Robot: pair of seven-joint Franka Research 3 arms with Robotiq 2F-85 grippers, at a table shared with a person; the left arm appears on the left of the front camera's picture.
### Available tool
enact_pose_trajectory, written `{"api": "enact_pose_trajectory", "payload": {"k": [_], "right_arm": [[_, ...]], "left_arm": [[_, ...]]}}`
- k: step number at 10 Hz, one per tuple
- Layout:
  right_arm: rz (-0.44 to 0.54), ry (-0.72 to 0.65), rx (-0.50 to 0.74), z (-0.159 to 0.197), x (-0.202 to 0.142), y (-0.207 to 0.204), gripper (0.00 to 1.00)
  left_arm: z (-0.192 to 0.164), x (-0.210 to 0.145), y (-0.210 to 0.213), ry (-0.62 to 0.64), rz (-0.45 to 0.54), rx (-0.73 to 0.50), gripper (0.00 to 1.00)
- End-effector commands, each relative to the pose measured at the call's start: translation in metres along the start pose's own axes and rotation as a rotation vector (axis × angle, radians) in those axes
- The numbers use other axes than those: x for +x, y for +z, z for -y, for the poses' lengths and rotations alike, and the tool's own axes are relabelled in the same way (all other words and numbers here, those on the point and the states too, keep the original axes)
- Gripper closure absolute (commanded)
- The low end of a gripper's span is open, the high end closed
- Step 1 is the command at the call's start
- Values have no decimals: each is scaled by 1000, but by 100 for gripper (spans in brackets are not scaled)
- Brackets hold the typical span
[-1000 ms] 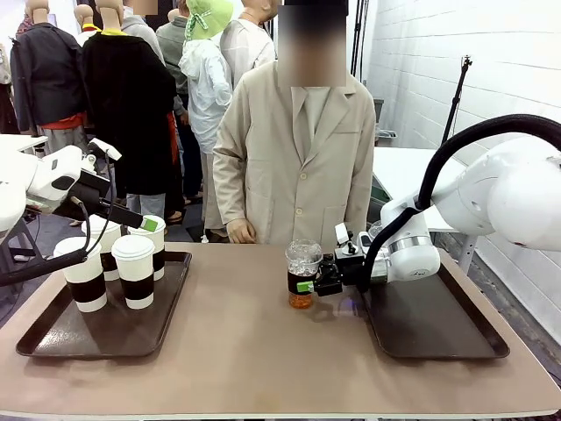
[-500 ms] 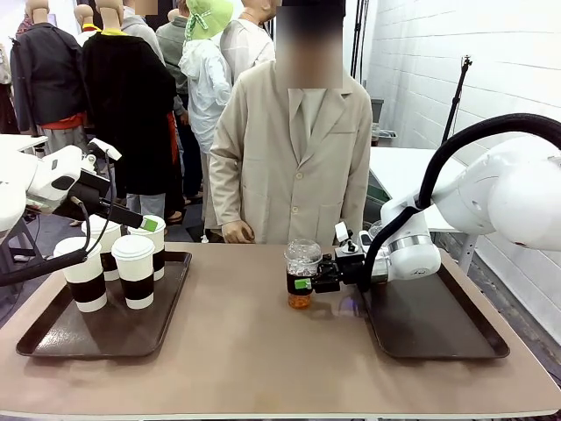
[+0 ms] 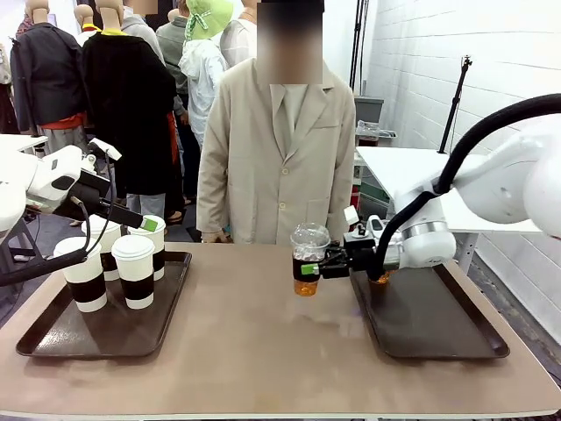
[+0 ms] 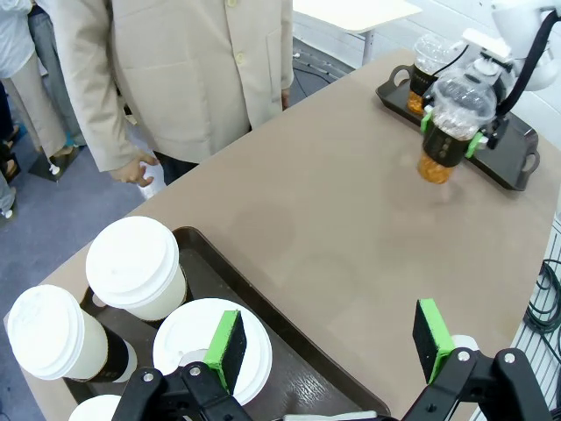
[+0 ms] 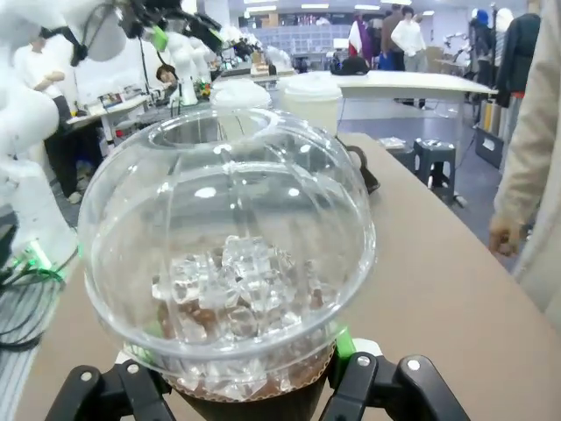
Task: Distribute the coffee onto the tray.
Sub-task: Pick up another iced Americano from the middle of the table and place it on the right Handle tray.
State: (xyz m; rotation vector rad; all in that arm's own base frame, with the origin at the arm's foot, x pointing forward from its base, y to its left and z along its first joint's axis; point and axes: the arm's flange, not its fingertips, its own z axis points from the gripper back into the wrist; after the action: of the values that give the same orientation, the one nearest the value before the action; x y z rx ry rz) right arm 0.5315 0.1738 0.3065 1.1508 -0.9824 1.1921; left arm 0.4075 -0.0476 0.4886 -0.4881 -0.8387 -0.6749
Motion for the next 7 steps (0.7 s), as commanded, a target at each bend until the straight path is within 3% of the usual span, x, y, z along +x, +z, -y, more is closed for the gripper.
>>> {"api": "enact_pose_trajectory", "payload": {"k": [1, 4, 7], "right_arm": [[6, -9, 9, -30, 17, 30, 22], [-25, 10, -58, -60, 11, 84, 22], [-56, 28, -138, -62, -13, 134, 22]], "left_arm": [[-3, -2, -2, 1, 5, -9, 0], [-3, -2, -2, 1, 5, -9, 0], [-3, -2, -2, 1, 5, -9, 0]]}}
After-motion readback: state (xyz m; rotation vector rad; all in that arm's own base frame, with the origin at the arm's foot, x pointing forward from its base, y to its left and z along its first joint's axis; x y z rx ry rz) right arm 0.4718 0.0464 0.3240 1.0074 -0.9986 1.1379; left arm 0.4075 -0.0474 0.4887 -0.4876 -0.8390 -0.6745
